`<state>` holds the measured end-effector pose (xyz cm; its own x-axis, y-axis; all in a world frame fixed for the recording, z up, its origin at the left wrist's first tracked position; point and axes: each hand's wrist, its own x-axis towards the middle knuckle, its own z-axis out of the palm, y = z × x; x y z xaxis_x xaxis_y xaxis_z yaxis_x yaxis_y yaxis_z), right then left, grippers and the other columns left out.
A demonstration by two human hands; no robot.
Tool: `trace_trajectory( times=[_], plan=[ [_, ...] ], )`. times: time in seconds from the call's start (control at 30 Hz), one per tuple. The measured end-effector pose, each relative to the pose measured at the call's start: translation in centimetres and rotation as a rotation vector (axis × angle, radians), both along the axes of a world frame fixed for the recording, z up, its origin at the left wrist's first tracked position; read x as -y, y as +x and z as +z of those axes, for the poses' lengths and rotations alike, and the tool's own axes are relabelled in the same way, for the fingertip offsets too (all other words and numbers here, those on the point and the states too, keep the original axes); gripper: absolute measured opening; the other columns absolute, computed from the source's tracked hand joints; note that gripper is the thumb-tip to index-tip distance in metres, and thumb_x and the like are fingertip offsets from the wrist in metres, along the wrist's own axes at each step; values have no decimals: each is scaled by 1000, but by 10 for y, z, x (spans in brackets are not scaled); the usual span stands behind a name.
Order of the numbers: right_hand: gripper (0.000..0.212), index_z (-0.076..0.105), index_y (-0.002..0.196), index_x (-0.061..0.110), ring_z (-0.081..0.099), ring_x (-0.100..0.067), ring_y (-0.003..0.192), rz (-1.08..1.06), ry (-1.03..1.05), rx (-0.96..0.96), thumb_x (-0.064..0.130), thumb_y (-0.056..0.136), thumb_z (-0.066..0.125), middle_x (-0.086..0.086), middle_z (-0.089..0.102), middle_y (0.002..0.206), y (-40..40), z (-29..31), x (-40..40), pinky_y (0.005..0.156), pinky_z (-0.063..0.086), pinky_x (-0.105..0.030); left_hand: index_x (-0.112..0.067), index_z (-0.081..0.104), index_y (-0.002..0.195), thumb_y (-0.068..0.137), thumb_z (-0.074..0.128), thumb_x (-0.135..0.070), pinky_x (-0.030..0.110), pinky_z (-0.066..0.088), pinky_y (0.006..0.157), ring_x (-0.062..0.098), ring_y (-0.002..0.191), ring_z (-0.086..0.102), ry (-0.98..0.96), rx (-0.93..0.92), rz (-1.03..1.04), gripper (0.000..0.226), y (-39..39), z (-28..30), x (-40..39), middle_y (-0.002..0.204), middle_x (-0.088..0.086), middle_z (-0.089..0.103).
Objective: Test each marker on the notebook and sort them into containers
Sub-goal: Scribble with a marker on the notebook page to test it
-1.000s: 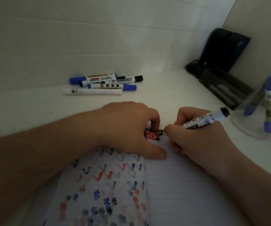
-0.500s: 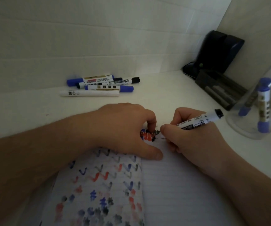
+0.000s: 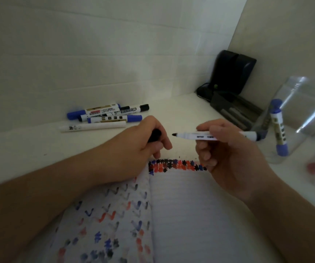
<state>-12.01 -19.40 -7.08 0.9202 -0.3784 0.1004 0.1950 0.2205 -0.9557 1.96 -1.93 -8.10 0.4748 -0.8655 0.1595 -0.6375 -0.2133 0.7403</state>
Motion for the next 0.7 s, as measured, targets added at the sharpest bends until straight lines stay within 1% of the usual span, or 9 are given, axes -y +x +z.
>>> trace_trajectory(
  times=[0.07,0.13,0.23,0.3,0.37,0.47,0.5,0.57,0.7],
  plan=[
    [27,77,89,8,51,-17,55,19,41,-26,23,83,55,-10,62,71,-1,-1,0,45,41,-23,-38,57,106,105,49,-20,9,47,69,-5,86,64,-17,27,-7,20,0,-1,1,95,-32,65],
    [32,77,91,5,51,-18,55,3,31,-31,24,79,53,-11,63,71,-1,-1,0,45,43,-22,-45,58,110,104,51,-21,7,46,74,-5,90,64,-21,36,-28,25,-1,-2,1,97,-35,65],
    [33,73,91,2,50,-19,53,-25,14,-46,19,79,47,-13,62,69,-2,-1,-1,43,41,-23,-52,58,115,102,52,-28,9,47,75,-2,89,64,-26,80,-30,28,0,-4,0,96,-23,68],
    [29,70,90,3,49,-19,52,-31,0,-54,15,82,45,-13,62,69,-1,-2,-1,42,40,-23,-50,60,118,101,53,-31,14,49,74,1,88,63,-24,97,-23,27,2,-5,0,93,-17,68],
    [21,68,87,6,49,-20,52,-37,-18,-65,14,81,50,-15,62,70,0,-2,0,42,40,-23,-45,62,124,101,54,-32,18,49,75,4,88,62,-18,127,-24,27,2,-6,0,93,-15,68],
    [9,62,85,9,50,-21,51,-56,-82,-82,11,84,54,-18,64,71,2,-4,-1,42,37,-24,-46,54,130,100,57,-35,14,49,73,0,87,64,-35,95,-13,32,1,-6,0,96,-20,69],
    [6,60,84,9,50,-22,50,-75,-109,-90,9,89,56,-18,64,71,3,-4,-2,41,37,-24,-44,51,126,99,59,-36,12,49,71,-1,86,66,-51,50,-7,28,0,-6,0,98,-21,71],
    [17,59,80,8,49,-21,50,-107,-152,-98,6,96,60,-16,64,68,3,-4,-3,41,38,-23,-35,51,111,98,61,-34,13,50,69,2,82,69,-99,-24,-6,17,0,-6,0,97,-19,74],
    [12,70,77,10,48,-16,49,-121,-165,-126,19,83,73,-10,60,62,0,-1,-3,42,39,-21,-27,64,102,95,67,-27,19,54,70,9,78,70,-248,-125,7,8,3,-6,-2,91,-11,76]
  ],
)
